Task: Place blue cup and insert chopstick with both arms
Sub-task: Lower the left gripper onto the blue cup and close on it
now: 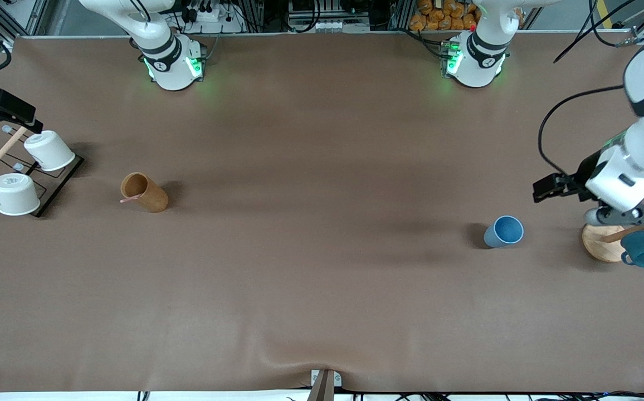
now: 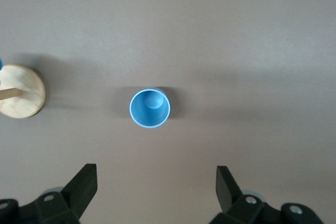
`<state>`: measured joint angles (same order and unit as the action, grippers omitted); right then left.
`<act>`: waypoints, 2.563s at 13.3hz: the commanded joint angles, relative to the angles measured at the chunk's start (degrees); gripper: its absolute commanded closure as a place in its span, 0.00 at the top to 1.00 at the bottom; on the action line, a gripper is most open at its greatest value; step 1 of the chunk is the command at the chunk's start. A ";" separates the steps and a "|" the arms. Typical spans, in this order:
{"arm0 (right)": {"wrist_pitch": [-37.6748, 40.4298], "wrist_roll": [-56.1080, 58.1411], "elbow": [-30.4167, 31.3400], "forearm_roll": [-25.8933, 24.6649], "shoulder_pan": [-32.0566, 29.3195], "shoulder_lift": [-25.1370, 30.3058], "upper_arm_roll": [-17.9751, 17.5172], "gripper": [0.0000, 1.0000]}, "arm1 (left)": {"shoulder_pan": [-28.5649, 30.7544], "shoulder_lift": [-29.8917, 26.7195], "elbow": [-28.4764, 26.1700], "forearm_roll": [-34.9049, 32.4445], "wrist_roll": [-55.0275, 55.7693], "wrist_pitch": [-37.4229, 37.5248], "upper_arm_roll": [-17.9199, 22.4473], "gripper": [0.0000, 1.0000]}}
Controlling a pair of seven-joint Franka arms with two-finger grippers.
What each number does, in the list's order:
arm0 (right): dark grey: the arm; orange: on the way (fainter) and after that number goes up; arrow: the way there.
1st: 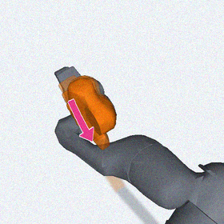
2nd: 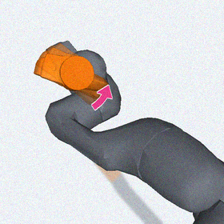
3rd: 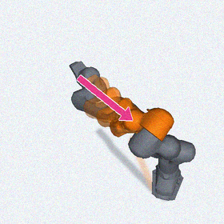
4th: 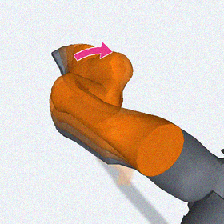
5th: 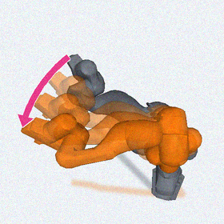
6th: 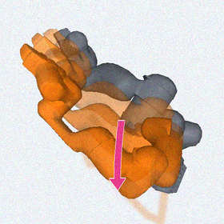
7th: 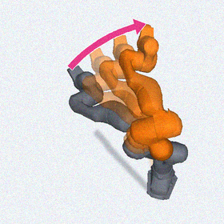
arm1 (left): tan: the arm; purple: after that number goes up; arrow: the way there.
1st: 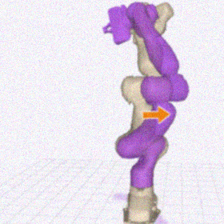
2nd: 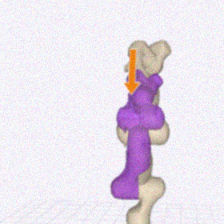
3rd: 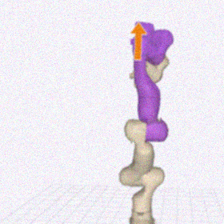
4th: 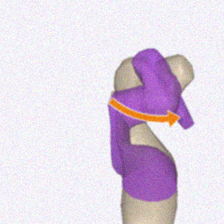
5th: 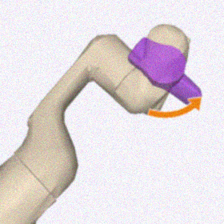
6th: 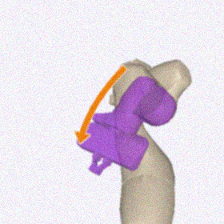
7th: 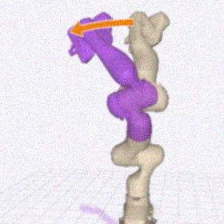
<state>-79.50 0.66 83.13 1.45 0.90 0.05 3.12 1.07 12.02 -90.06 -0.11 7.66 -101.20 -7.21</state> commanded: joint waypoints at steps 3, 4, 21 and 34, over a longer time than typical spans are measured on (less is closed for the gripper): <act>0.22 -0.13 -0.60 0.05 0.42 -0.22 0.40 1.00 | 0.07 -0.33 -12.83 -0.94 -1.42 -15.14 0.09 1.00; 0.13 -0.13 -0.60 0.05 0.42 -0.22 0.31 1.00 | 0.16 -0.68 -15.90 -2.17 -1.42 -18.22 0.01 1.00; 0.13 -0.13 -0.34 -0.04 0.16 -0.75 0.49 1.00 | 7.01 7.66 -29.21 -4.47 -1.51 -41.71 -0.35 0.64; 0.22 -0.05 -0.95 -0.74 0.50 -0.40 0.40 1.00 | 6.57 1.78 -21.84 -4.47 -2.21 -28.21 -2.53 0.00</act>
<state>-79.58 0.66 82.94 1.26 0.99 -0.51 3.76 7.52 15.10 -114.52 -3.52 5.89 -134.57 -8.01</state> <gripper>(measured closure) 0.000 0.952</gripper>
